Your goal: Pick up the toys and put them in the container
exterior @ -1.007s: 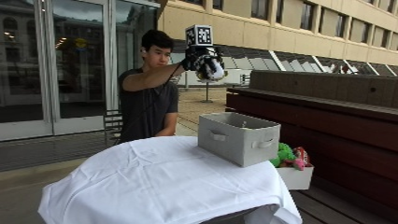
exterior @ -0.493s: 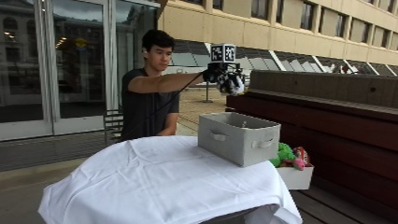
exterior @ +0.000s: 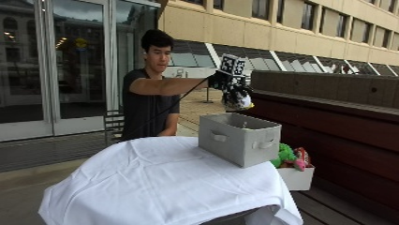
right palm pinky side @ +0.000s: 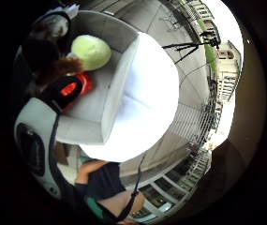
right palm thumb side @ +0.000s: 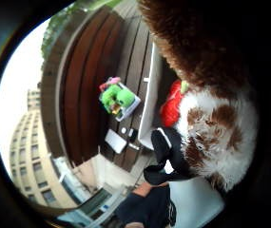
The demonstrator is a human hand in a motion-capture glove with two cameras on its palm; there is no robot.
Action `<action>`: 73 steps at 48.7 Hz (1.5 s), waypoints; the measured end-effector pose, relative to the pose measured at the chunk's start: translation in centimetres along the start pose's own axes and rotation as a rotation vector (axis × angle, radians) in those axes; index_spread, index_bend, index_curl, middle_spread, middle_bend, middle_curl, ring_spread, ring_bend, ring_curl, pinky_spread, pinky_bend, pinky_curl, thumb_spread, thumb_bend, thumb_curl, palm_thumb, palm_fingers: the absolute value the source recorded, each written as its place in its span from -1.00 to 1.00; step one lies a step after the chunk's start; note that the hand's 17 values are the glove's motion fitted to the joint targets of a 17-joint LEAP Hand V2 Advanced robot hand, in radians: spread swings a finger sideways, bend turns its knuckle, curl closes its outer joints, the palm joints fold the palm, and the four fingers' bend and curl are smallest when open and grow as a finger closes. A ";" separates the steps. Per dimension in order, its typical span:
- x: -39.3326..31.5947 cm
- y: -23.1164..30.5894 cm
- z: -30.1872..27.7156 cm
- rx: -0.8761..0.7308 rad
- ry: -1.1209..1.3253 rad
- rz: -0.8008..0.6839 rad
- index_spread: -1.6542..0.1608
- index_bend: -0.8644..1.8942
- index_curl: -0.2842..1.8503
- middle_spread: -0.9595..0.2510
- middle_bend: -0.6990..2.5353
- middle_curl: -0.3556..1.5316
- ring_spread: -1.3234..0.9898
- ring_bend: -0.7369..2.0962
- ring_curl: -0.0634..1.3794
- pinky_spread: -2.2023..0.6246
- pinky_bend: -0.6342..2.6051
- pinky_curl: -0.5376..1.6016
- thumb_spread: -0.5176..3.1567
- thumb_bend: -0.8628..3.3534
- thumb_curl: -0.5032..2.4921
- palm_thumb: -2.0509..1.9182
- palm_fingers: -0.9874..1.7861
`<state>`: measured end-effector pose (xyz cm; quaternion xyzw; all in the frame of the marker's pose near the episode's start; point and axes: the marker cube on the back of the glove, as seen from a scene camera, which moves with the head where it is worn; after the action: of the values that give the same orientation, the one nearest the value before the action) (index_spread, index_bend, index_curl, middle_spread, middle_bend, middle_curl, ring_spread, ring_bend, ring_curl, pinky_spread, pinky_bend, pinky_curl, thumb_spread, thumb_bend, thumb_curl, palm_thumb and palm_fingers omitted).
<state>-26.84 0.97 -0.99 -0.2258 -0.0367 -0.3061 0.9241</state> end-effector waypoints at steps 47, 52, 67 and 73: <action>24.7 13.9 3.0 0.403 0.116 0.530 0.49 -0.30 -0.62 0.55 -0.45 -0.24 0.12 -0.26 -0.55 0.56 0.11 -0.22 -0.20 -0.64 -0.52 -0.04 -0.46; 26.8 14.8 5.2 0.394 0.097 0.552 0.50 -0.30 -0.60 0.55 -0.45 -0.24 0.11 -0.32 -0.57 0.56 0.05 -0.24 -0.20 -0.64 -0.53 -0.04 -0.47; 30.0 16.1 11.1 0.391 0.034 0.675 0.51 -0.30 -0.58 0.55 -0.47 -0.26 0.10 -0.38 -0.60 0.56 -0.09 -0.29 -0.20 -0.64 -0.56 -0.05 -0.48; 30.7 17.0 12.3 0.369 0.034 0.605 0.51 -0.30 -0.57 0.54 -0.47 -0.27 0.10 -0.38 -0.61 0.56 -0.11 -0.28 -0.20 -0.64 -0.57 -0.05 -0.48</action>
<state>8.75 1.58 9.62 -0.0505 -0.0074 -0.0103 0.9986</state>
